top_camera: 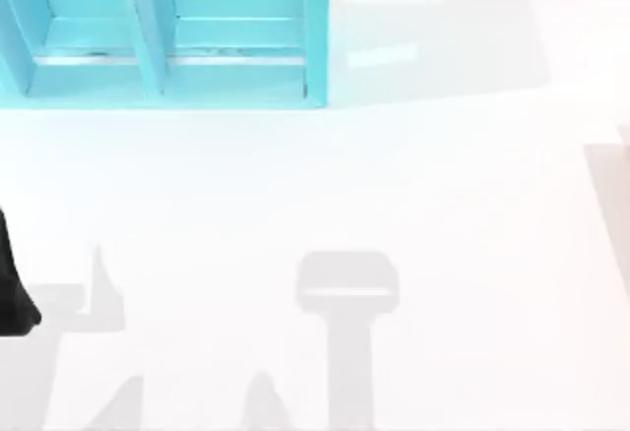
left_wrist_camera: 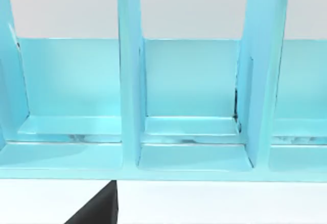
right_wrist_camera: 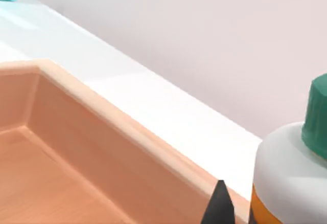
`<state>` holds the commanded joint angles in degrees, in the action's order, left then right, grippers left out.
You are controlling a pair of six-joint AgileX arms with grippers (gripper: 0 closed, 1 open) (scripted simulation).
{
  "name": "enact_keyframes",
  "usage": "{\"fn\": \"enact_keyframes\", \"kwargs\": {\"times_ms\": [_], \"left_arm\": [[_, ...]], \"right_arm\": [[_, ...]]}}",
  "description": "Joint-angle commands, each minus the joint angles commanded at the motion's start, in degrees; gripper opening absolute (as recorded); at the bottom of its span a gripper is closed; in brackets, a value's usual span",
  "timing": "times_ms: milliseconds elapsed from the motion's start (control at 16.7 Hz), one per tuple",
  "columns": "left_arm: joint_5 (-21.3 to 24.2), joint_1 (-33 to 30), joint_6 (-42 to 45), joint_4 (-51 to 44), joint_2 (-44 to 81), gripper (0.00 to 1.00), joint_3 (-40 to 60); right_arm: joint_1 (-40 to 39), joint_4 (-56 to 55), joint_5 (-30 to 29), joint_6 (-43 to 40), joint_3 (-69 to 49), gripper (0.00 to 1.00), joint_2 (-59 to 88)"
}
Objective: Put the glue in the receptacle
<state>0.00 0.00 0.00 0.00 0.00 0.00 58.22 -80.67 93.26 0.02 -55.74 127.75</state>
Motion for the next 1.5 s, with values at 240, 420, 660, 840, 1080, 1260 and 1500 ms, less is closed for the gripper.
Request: {"fn": "enact_keyframes", "kwargs": {"times_ms": [240, 420, 660, 840, 1080, 1260, 1500], "left_arm": [[0.00, 0.00, 0.00, 0.00, 0.00, 1.00, 0.00], [0.00, 0.00, 0.00, 0.00, 0.00, 1.00, 0.00], [0.00, 0.00, 0.00, 0.00, 0.00, 1.00, 0.00], [0.00, 0.00, 0.00, 0.00, 0.00, 1.00, 0.00], [0.00, 0.00, 0.00, 0.00, 0.00, 1.00, 0.00], [0.00, 0.00, 0.00, 0.00, 0.00, 1.00, 0.00], [0.00, 0.00, 0.00, 0.00, 0.00, 1.00, 0.00]], "right_arm": [[-4.56, 0.16, 3.98, 1.12, 6.16, 0.00, -3.33], [-6.09, 0.34, 5.06, 0.39, 9.98, 0.00, -3.31], [-6.62, 0.17, 2.49, -2.75, 14.06, 0.00, -2.30], [-6.61, -0.04, 1.11, -3.99, 14.80, 0.00, -2.11], [-6.61, -0.04, 1.11, -3.99, 14.80, 0.08, -2.11], [-6.61, -0.04, 1.11, -3.99, 14.80, 0.30, -2.11], [-6.61, -0.04, 1.11, -3.99, 14.80, 0.60, -2.11]]}}
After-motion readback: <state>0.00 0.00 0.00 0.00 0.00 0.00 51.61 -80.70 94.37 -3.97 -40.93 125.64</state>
